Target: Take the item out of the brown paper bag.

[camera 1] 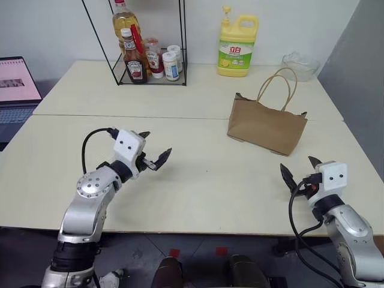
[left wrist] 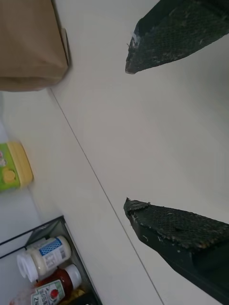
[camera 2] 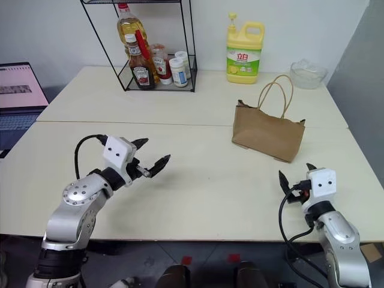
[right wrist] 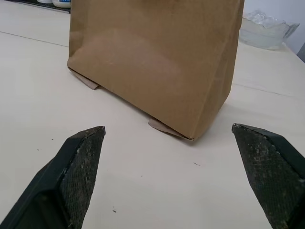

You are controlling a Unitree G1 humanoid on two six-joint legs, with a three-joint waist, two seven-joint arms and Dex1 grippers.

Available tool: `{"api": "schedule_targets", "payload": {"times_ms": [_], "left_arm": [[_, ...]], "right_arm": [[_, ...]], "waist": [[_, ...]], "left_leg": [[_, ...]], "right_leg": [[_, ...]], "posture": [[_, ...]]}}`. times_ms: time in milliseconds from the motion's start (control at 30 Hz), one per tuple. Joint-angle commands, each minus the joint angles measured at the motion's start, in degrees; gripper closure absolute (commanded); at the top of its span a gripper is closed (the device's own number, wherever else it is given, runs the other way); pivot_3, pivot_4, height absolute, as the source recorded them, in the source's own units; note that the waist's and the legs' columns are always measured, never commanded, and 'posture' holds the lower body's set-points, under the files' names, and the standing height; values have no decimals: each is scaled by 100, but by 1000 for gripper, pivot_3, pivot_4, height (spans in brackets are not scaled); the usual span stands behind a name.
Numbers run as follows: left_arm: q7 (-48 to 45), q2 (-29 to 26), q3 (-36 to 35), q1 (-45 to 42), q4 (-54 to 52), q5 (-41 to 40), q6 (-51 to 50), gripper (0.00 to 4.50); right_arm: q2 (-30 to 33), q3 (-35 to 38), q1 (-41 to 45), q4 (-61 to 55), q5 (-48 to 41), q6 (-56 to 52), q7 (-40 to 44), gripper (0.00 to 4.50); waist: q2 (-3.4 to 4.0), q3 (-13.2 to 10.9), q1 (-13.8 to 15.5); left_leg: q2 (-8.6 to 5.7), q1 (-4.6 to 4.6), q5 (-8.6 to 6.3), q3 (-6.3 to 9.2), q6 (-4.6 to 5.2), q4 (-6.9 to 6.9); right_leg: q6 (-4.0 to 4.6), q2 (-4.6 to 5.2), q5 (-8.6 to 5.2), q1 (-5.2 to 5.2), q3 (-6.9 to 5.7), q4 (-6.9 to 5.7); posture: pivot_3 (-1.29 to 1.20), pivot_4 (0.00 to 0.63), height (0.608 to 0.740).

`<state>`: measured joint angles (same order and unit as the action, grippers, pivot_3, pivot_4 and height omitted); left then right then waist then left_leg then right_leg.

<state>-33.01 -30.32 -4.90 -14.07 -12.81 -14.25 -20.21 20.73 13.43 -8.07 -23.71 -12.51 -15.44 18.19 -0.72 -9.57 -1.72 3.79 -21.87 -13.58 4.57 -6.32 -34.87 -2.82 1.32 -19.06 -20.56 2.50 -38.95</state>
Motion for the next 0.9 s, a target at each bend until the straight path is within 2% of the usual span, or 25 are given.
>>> {"api": "schedule_targets", "payload": {"times_ms": [33,167,333,467,567,767,900], "left_arm": [[-341,-110,-163,-330,-109,-409,-96,0],[-885,-304,-205,-570,-300,-997,-477,0],[-1432,-667,-14,-798,-412,-1197,-635,0],[-1704,-797,296,-1146,-398,-1004,-489,0],[-1591,-641,346,-1440,-292,-987,-464,0],[-1539,-520,456,-1601,-182,-873,-435,0],[-1563,-450,579,-1587,-113,-766,-362,0]], "right_arm": [[-7,99,-57,-351,-11,78,-65,21],[44,67,-163,-491,36,39,-65,21],[235,113,-139,-1008,-75,-310,-60,21],[721,174,486,-1454,-142,-1037,-40,21],[1036,183,1219,-1324,-173,-1708,-162,21],[1387,207,2298,-773,-338,-2558,-86,21],[1417,172,3108,-37,-452,-2722,23,21]], "waist": [[-1,-1,-1],[-1,-1,-3],[1,-8,-6],[0,-12,-6],[-3,-15,-5],[-8,-19,-3],[-10,-27,-6]], "left_leg": [[0,0,0,0,0,0],[0,0,0,0,0,0],[1,0,0,0,0,1],[0,-1,0,0,0,-2],[0,-1,0,1,0,0],[0,-14,0,0,0,0],[-1,-26,0,-1,0,-2]], "right_leg": [[0,0,0,0,0,0],[0,0,0,-1,0,0],[0,-1,0,-2,1,-1],[-1,-1,0,-2,2,-2],[-1,-2,0,-2,0,0],[0,-2,0,-11,1,5],[1,-2,1,-25,3,0]], "posture": [[0,150,740],[0,150,740],[0,150,740],[0,150,740],[0,150,740],[0,150,740],[0,150,740]]}}
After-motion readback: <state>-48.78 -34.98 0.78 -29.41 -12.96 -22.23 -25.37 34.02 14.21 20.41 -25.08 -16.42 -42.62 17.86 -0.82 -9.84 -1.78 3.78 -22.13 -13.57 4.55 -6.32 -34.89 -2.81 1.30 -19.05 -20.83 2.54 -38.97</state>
